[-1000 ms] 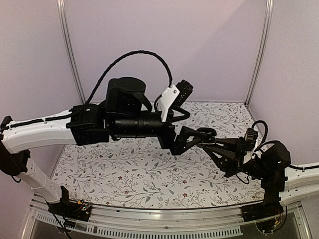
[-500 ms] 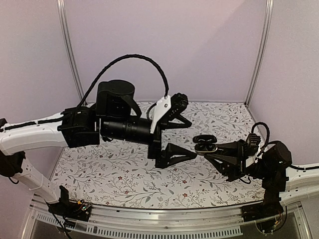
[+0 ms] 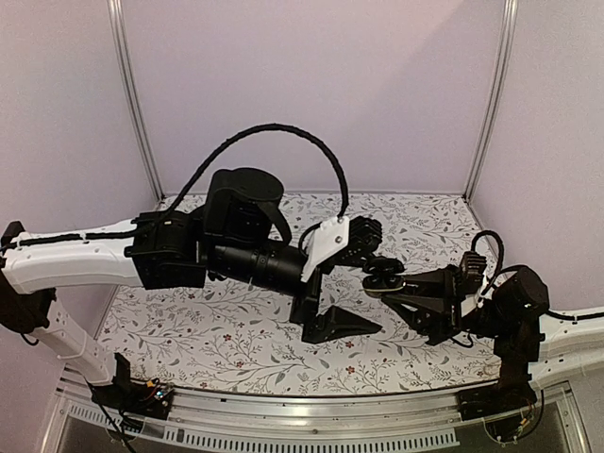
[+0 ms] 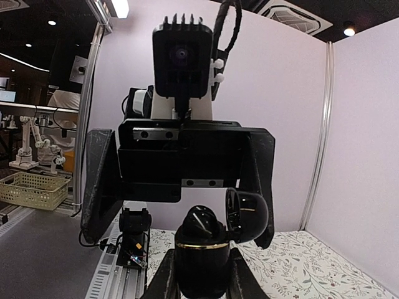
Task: Insert the wireless bluetooth earbuds into the charging case
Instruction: Close the charging case with the earbuds inside, then pass from the right arm to the left
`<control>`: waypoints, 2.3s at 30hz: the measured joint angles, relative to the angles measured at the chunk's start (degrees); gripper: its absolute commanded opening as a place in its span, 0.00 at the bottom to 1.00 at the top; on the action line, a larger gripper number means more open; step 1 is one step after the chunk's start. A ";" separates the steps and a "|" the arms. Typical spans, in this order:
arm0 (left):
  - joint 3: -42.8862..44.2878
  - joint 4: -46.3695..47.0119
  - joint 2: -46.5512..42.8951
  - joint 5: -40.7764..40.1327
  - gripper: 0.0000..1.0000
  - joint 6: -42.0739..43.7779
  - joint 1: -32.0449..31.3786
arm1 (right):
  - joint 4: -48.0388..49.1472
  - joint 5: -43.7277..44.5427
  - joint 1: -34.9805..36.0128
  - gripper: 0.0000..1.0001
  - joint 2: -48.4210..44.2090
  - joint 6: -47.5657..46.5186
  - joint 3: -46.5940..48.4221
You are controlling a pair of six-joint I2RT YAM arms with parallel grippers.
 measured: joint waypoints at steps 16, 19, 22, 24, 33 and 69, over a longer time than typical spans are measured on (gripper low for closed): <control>0.28 -1.44 -0.07 -13.88 0.94 9.01 -7.34 | 0.00 1.62 0.31 0.00 0.00 3.04 0.00; 0.20 -1.31 -0.07 -17.14 0.94 9.20 -7.89 | -0.02 2.32 0.28 0.00 0.00 3.28 0.00; -1.14 -0.09 -0.46 -22.64 0.97 9.40 -8.07 | -0.52 3.67 0.24 0.00 0.04 3.85 0.22; -2.64 0.94 -0.98 -26.67 1.00 10.14 -8.17 | -1.46 4.72 0.24 0.00 0.09 4.57 0.74; -11.02 9.57 -4.28 -44.48 0.97 19.19 -9.09 | -10.08 10.14 0.24 0.01 2.54 12.72 7.15; -6.58 7.19 0.81 -46.12 0.37 26.23 -7.74 | -17.35 12.76 -0.13 0.00 5.31 24.87 8.76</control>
